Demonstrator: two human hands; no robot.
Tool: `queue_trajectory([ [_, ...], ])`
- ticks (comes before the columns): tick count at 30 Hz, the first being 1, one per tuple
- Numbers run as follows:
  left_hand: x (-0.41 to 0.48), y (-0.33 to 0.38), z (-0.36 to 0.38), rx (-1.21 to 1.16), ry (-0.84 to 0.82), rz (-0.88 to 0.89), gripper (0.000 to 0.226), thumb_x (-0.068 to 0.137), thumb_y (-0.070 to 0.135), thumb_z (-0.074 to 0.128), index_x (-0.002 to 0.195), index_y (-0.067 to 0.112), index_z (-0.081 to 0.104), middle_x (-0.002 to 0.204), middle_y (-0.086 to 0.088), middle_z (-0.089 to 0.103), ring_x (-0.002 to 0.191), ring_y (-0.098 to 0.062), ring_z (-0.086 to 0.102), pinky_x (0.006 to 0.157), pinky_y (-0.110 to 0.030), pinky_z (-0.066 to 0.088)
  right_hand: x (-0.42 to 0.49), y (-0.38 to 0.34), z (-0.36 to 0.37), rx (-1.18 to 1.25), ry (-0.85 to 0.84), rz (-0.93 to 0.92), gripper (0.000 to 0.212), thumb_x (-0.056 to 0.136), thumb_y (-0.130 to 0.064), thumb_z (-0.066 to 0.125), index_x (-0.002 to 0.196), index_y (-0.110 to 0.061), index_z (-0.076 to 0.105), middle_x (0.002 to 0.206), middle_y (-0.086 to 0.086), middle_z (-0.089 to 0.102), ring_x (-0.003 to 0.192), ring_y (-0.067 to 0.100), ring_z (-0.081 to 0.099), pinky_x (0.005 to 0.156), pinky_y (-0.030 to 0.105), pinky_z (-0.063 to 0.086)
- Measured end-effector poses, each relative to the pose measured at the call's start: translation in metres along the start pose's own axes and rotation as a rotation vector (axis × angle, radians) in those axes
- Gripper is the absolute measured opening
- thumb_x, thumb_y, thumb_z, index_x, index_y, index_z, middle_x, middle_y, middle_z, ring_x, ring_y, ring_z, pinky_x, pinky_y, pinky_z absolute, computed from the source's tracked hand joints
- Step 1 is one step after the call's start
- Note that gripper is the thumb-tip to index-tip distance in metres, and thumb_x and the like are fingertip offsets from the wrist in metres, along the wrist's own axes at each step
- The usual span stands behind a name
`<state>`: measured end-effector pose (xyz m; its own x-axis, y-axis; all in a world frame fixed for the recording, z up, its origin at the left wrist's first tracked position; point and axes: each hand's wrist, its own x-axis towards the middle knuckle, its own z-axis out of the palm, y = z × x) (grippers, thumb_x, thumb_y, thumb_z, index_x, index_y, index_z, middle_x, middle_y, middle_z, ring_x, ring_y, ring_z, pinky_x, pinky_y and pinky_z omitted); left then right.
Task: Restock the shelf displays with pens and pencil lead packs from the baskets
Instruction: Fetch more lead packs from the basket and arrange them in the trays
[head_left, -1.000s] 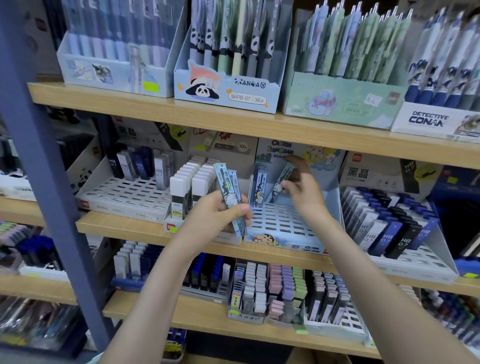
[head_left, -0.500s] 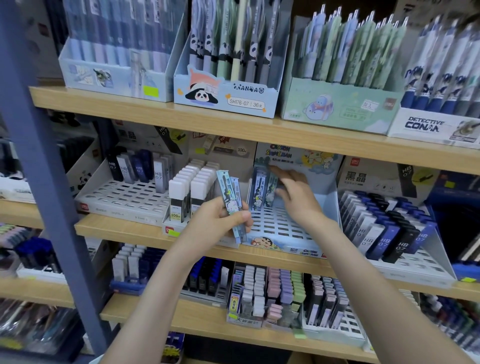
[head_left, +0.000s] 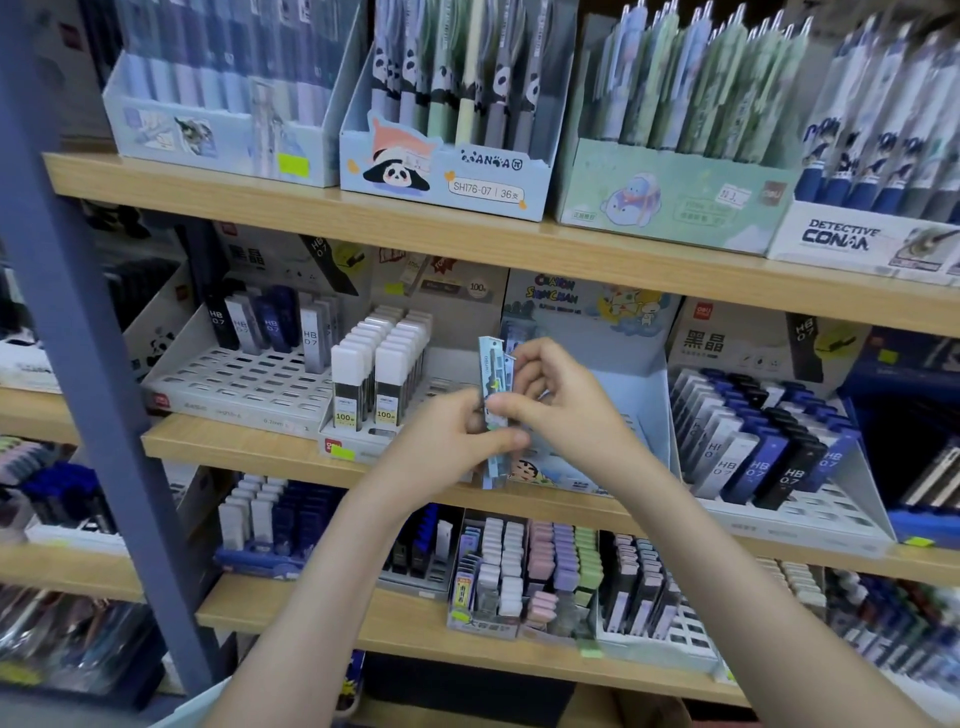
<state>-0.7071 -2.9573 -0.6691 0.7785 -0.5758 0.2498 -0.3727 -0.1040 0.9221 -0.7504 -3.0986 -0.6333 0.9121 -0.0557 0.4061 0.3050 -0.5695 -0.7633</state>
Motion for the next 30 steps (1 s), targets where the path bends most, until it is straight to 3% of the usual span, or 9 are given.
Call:
queue_trajectory([
  [4,0.001,0.0,0.005,-0.09,-0.015,0.023,0.026,0.082,0.016,0.072,0.104,0.025,0.062,0.074,0.007,0.074,0.076,-0.007,0.069,0.079,-0.028,0.054,0.0,0.001,-0.005,0.145,-0.02,0.081,0.029,0.083,-0.009,0.07,0.097,-0.028,0.054,0.08,0.0,0.057,0.076,0.015,0.054,0.078,0.037,0.049],
  [9,0.001,-0.002,0.001,-0.106,-0.031,0.056,0.022,0.094,0.012,0.057,0.11,0.027,0.06,0.084,0.0,0.075,0.083,-0.014,0.071,0.084,-0.033,0.053,0.0,0.009,-0.015,0.198,-0.018,0.103,0.033,0.086,-0.003,0.064,0.107,-0.027,0.057,0.084,0.0,0.062,0.079,0.014,0.059,0.081,0.03,0.05],
  [12,0.002,-0.003,-0.002,-0.148,0.075,0.02,0.012,0.096,0.013,0.054,0.101,0.021,0.061,0.084,-0.002,0.074,0.079,-0.015,0.07,0.077,-0.038,0.054,0.007,0.018,-0.024,0.188,0.108,0.141,0.027,0.086,-0.004,0.065,0.111,-0.012,0.06,0.092,0.008,0.06,0.085,0.018,0.056,0.078,0.028,0.05],
  [16,0.002,-0.002,-0.008,-0.191,0.143,0.015,0.008,0.096,0.015,0.054,0.099,0.019,0.06,0.087,-0.002,0.074,0.081,-0.017,0.071,0.083,-0.042,0.054,0.019,0.032,-0.03,0.124,0.324,0.227,0.024,0.088,-0.012,0.064,0.11,-0.008,0.055,0.098,0.005,0.059,0.093,0.023,0.06,0.071,0.017,0.046],
  [18,0.002,-0.003,-0.01,-0.2,0.159,0.015,0.008,0.097,0.015,0.053,0.1,0.018,0.061,0.087,-0.002,0.075,0.08,-0.016,0.071,0.082,-0.042,0.055,0.024,0.039,-0.028,0.084,0.347,0.289,0.027,0.091,-0.016,0.062,0.114,-0.006,0.054,0.098,0.0,0.06,0.099,0.025,0.061,0.083,0.029,0.047],
  [20,0.002,-0.004,-0.011,-0.209,0.17,0.016,0.009,0.097,0.015,0.053,0.102,0.016,0.061,0.086,-0.001,0.074,0.079,-0.015,0.07,0.08,-0.04,0.056,0.028,0.041,-0.026,0.008,0.328,0.318,0.01,0.092,-0.018,0.06,0.096,-0.009,0.057,0.092,-0.001,0.062,0.095,0.025,0.062,0.087,0.038,0.045],
  [23,0.002,-0.007,-0.013,-0.245,0.176,0.014,0.009,0.097,0.013,0.053,0.101,0.015,0.061,0.083,0.0,0.074,0.079,-0.016,0.071,0.076,-0.035,0.057,0.034,0.043,-0.025,-0.086,0.316,0.338,0.014,0.093,-0.022,0.058,0.082,-0.014,0.056,0.092,0.005,0.067,0.087,0.023,0.062,0.075,0.033,0.043],
  [26,0.002,-0.007,-0.014,-0.262,0.174,0.012,0.009,0.096,0.012,0.053,0.1,0.015,0.06,0.083,0.0,0.074,0.077,-0.014,0.07,0.07,-0.029,0.056,0.04,0.043,-0.026,-0.193,0.284,0.348,0.016,0.094,-0.025,0.057,0.091,-0.01,0.06,0.091,0.003,0.063,0.083,0.018,0.056,0.069,0.026,0.036],
  [30,0.003,-0.009,-0.013,-0.252,0.159,0.014,0.008,0.097,0.012,0.053,0.099,0.017,0.06,0.082,0.0,0.073,0.076,-0.014,0.07,0.074,-0.034,0.057,0.049,0.042,-0.025,-0.293,0.209,0.365,0.025,0.095,-0.028,0.054,0.099,-0.004,0.063,0.095,0.008,0.062,0.078,0.018,0.052,0.056,0.027,0.034],
])
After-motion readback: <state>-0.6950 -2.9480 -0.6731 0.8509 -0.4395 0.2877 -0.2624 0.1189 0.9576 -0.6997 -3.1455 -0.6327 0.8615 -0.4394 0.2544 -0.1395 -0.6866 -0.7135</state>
